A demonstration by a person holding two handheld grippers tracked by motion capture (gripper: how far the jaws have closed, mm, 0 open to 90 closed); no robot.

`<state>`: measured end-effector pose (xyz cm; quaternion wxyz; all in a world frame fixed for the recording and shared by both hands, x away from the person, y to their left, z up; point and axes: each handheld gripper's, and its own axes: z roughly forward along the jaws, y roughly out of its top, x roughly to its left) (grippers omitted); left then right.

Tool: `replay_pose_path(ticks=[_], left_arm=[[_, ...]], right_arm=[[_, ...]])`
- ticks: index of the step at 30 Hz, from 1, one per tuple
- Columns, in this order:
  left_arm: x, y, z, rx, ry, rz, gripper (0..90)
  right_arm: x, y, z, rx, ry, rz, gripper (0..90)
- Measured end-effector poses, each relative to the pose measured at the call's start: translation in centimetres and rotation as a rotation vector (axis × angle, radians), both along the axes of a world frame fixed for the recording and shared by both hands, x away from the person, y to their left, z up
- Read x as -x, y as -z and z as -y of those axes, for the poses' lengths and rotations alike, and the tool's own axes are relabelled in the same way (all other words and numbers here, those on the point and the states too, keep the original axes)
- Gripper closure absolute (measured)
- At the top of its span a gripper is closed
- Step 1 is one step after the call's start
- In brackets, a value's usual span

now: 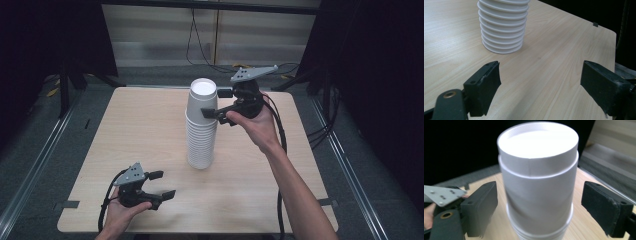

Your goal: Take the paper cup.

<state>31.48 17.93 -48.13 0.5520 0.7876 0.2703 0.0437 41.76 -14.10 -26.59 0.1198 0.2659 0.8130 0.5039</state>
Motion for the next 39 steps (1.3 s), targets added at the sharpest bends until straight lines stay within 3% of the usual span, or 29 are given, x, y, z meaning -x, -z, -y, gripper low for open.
replay_pose_path(ticks=[15, 27, 39], left_arm=[[-0.1, 0.1, 0.0, -0.004, 0.002, 0.001, 16.1], [-0.1, 0.1, 0.0, -0.01, 0.005, 0.006, 17.5], [-0.1, 0.1, 0.1, -0.015, 0.001, 0.003, 17.3]], right_arm=[[-1.5, -0.5, -1.9, 0.048, -0.032, -0.035, 13.5], [-2.2, -0.9, -2.9, 0.086, -0.022, -0.06, 17.1], [-2.0, -1.0, -2.9, 0.094, -0.021, -0.035, 18.8]])
